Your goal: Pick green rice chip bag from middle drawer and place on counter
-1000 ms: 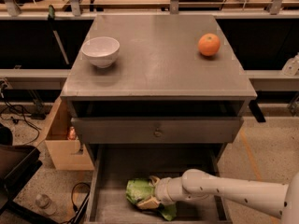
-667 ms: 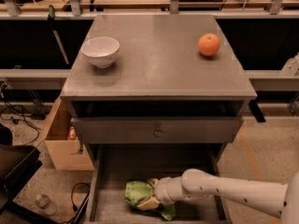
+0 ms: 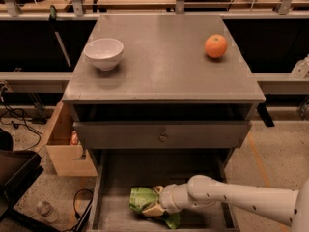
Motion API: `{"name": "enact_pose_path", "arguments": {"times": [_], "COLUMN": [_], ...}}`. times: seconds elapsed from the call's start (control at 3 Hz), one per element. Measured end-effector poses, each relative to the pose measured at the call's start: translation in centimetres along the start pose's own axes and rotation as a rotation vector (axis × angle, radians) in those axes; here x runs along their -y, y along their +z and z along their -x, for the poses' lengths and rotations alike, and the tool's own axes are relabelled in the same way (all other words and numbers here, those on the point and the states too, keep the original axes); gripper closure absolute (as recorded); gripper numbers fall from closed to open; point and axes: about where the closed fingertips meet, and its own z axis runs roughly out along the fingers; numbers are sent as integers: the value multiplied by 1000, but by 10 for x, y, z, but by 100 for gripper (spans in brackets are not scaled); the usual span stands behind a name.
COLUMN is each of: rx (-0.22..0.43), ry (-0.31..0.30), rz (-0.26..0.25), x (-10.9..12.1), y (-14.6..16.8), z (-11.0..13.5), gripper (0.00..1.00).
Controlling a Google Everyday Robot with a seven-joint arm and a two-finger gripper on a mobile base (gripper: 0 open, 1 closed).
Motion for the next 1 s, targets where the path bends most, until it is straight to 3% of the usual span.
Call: {"name": "enact_pose_path", "arguments": {"times": [0.33,0.67,1.0], "rx": [40,124,155], "ry": [-8,-10,-2], "rz": [18,24,19], "x": [-5,-12,-23], "y": [-29,-110,-180], "z": [10,41,71], "gripper": [100,100,100]}}
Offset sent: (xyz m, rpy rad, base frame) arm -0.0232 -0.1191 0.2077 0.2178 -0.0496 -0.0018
